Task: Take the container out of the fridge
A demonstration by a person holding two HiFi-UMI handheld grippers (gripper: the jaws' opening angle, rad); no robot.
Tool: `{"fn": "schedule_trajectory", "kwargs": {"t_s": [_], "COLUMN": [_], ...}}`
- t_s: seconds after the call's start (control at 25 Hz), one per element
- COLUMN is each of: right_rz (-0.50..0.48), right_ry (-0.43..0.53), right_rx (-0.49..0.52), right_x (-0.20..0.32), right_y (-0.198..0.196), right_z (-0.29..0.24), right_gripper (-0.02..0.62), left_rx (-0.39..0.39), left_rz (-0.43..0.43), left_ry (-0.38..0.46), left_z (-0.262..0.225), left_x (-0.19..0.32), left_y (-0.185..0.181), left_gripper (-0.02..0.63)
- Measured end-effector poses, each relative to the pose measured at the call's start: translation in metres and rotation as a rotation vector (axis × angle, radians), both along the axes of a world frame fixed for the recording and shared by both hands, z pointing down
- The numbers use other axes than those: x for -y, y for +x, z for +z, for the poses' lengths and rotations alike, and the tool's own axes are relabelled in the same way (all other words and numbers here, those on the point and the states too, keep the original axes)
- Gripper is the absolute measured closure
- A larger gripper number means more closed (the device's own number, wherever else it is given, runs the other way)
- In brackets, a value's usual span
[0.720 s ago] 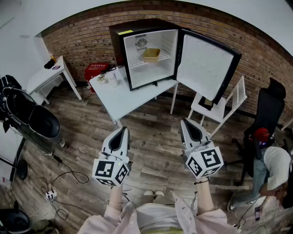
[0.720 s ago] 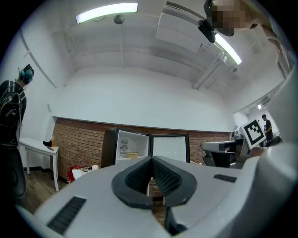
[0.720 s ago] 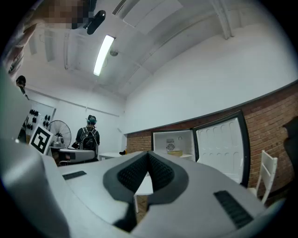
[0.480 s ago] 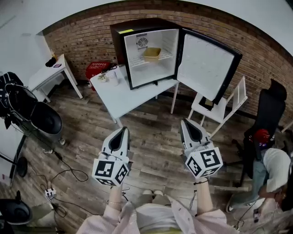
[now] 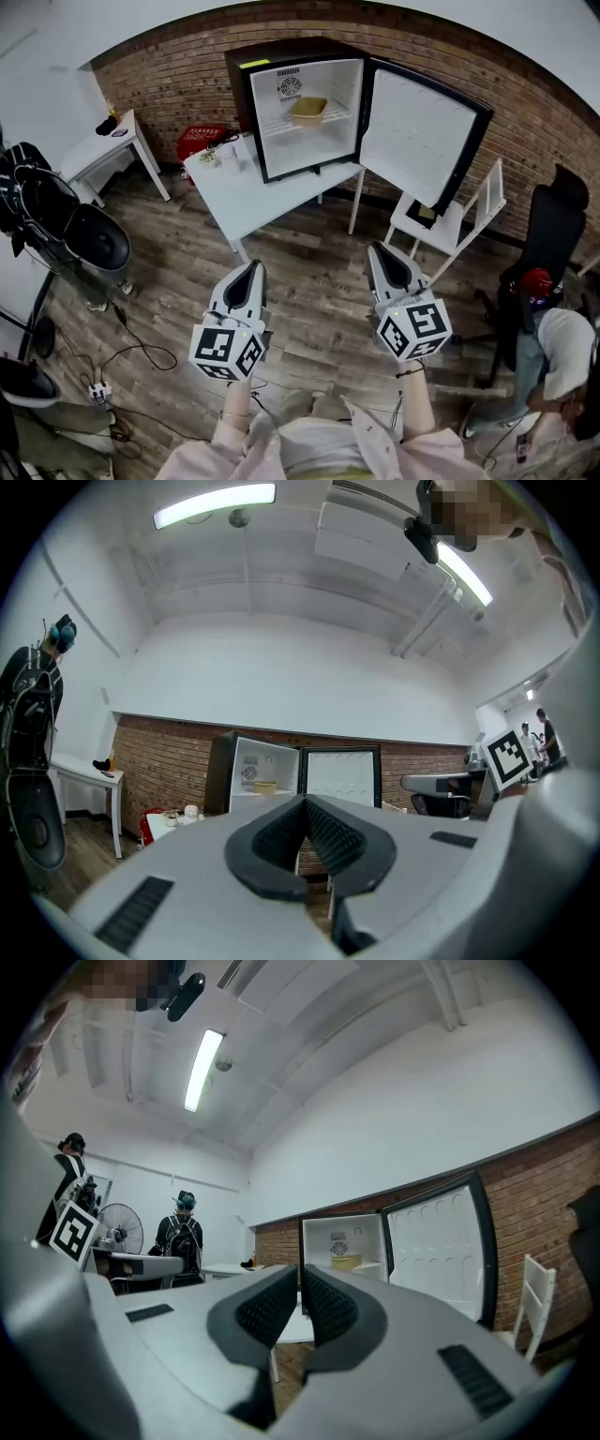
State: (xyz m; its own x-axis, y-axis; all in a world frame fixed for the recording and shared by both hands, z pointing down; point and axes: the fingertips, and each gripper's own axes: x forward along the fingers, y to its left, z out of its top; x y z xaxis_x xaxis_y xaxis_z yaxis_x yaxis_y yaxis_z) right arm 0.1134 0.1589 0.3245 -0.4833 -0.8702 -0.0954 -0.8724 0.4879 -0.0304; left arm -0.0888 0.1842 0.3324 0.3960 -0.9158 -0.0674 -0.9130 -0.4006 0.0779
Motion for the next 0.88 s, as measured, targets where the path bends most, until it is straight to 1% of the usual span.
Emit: {"fn": "schedule_trajectory", "kwargs": {"t_s": [0.04, 0.12, 0.32, 0.4, 0.44, 0.68, 0.88], "right_rz": [0.000, -0.005, -0.008, 0.003, 0.007, 0.006, 0.003], "right_ry": [-0.002, -0.011, -0.009, 0.007, 0.013, 0.003, -0.019], "right_rx": [0.000, 0.010, 0.023, 0.022, 0.018, 0.008, -0.006], "right_x": [0.000, 0.002, 0.007, 0.008, 0.010, 0.019, 0.038], "right_y": [0.002, 0.004, 0.007, 0.009, 0.010, 0.010, 0.010], "right_z": [0.001, 0.003, 0.005, 0.006, 0.007, 0.010, 0.018], "right_gripper": [0.588, 0.545, 0.501, 0.457, 0.445, 0.426, 0.426], "left_rx": [0.000, 0.000, -0.004, -0.008, -0.009, -0.016, -0.029], "left_rz": [-0.001, -0.005, -0.016, -0.015, -0.015, -0.028, -0.025], "left_ry": [-0.001, -0.004, -0.018, -0.023, -0.025, -0.046, -0.056], "left_z": [0.000, 0.002, 0.006, 0.008, 0.009, 0.013, 0.019], "left_x": [-0.001, -0.001, 0.004, 0.005, 0.005, 0.014, 0.033], "left_y": [0.001, 0.003, 0.005, 0.008, 0.009, 0.005, 0.004], "left_gripper": [0.614, 0.614, 0.614, 0.614, 0.614, 0.614, 0.614]}}
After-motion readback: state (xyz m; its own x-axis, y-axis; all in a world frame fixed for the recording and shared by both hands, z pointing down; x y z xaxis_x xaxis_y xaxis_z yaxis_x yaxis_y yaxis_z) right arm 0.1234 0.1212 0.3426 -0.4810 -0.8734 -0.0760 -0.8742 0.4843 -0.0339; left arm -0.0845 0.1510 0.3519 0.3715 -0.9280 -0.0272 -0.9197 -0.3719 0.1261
